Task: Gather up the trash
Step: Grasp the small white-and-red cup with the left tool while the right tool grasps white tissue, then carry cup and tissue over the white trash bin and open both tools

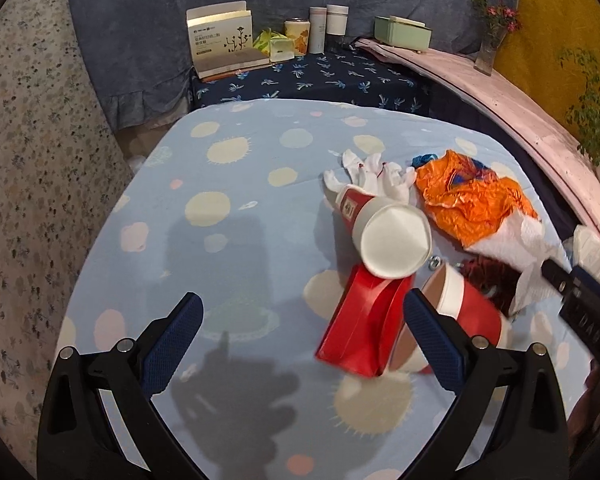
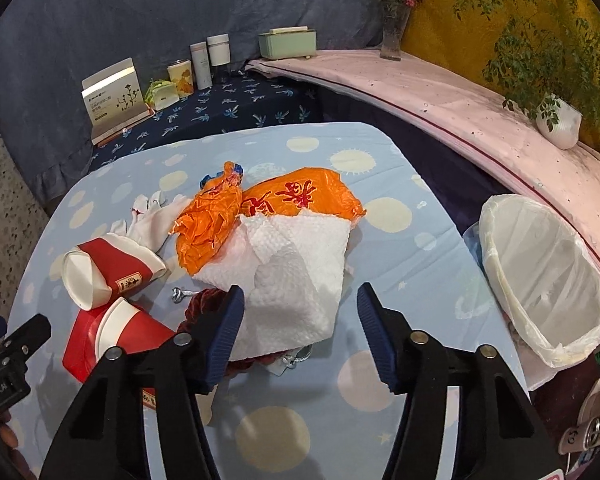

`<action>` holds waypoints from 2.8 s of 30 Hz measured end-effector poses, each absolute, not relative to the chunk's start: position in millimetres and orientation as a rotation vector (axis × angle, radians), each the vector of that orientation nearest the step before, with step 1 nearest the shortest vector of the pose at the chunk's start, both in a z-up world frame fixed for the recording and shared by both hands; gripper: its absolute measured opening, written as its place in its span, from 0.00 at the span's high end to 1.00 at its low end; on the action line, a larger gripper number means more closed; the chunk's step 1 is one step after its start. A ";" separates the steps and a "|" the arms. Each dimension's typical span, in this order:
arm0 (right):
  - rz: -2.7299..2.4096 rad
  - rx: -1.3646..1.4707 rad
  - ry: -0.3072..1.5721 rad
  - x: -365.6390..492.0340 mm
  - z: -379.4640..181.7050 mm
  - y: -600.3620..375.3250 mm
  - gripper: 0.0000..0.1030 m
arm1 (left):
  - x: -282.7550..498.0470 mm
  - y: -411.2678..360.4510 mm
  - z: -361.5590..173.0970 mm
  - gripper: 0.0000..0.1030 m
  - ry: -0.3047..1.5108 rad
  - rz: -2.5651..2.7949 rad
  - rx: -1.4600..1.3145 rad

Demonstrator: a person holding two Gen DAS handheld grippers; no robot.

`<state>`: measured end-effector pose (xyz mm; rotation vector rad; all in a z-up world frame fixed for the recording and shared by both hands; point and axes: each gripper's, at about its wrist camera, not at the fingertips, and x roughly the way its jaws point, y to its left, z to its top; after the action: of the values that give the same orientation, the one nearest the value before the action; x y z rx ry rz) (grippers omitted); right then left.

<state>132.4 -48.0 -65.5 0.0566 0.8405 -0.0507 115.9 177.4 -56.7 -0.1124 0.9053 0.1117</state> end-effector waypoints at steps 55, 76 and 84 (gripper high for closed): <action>-0.204 0.244 0.572 53.1 43.5 -209.5 0.95 | 119.7 -25.8 28.4 0.51 0.776 -0.272 0.016; -0.368 0.354 0.577 54.5 18.7 -332.0 0.95 | 129.7 -181.9 3.4 0.51 0.845 -0.545 0.131; -0.391 0.355 0.591 67.4 11.7 -350.4 0.94 | 135.6 -216.1 -9.0 0.51 0.862 -0.589 0.155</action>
<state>67.4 -350.4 11.7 0.3547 0.5906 -0.3910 135.6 -216.1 -9.0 0.1552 0.8617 -0.5890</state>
